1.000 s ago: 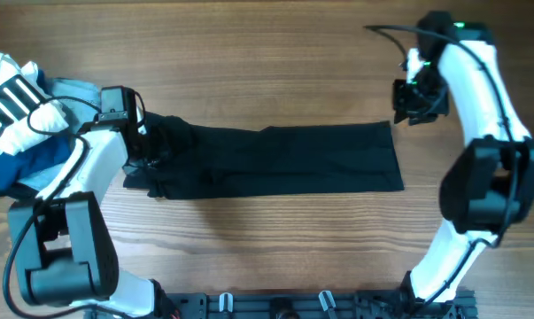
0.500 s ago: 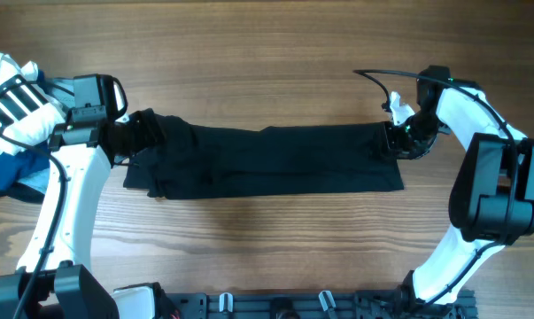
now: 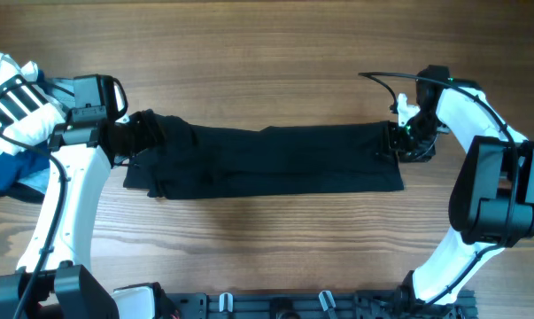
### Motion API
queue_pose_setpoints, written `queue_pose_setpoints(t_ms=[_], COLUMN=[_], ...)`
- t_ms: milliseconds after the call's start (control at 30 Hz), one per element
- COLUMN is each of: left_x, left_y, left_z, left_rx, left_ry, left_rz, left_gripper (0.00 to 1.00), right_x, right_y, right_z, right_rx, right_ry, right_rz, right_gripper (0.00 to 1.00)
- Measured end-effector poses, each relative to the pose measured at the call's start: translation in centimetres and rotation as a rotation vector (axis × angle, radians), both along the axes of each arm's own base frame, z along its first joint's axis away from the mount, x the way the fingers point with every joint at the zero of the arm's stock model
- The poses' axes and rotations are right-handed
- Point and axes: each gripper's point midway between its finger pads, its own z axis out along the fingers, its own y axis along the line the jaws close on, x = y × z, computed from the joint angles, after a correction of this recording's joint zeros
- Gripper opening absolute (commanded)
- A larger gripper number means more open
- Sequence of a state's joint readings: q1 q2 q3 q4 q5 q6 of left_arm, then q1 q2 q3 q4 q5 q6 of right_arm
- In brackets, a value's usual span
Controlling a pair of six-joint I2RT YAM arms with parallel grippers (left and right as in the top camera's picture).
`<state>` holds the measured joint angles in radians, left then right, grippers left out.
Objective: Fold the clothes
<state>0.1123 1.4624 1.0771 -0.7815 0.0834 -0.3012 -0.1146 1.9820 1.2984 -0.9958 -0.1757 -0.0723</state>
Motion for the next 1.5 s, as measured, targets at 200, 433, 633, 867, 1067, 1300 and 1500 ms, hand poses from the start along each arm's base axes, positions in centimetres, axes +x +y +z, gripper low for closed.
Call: queue_pose_setpoints(t_ms=[200,433,633,867,1067,1300,1500], left_x=[0.0,-0.5,-0.5,-0.7,-0.7,-0.8,-0.9], left_y=[0.0,-0.1,-0.1,-0.1,-0.1,-0.1,-0.1], left_z=[0.0,-0.2,-0.2,-0.3,-0.3,-0.3,-0.4], left_rx=[0.0,-0.003,-0.003,-0.004,-0.004,-0.004,-0.004], left_ry=[0.002,0.024,0.024,0.03,0.031,0.036,0.038], left_rz=[0.0,0.0,0.0,0.0,0.0,0.0,0.0], left_gripper=[0.82,0.82,0.82,0.82,0.82,0.82,0.82], right_x=[0.0,1.5,2.9,3.4,2.9,2.5,1.4], right_y=[1.5,-4.6,-6.7,4.0,9.6,12.6,15.4], right_z=[-0.6,1.8,6.3,6.2,6.3,6.4,7.0], right_rx=[0.038,-0.099,-0.187,-0.173,-0.125,-0.039,0.132], right_ry=[-0.057,-0.07,-0.152,-0.171,-0.186,-0.194,-0.177], right_rz=[0.023,-0.175,-0.195,0.049,0.131,0.169,0.282], right_gripper=[0.04,0.04,0.04,0.04,0.06,0.4,0.48])
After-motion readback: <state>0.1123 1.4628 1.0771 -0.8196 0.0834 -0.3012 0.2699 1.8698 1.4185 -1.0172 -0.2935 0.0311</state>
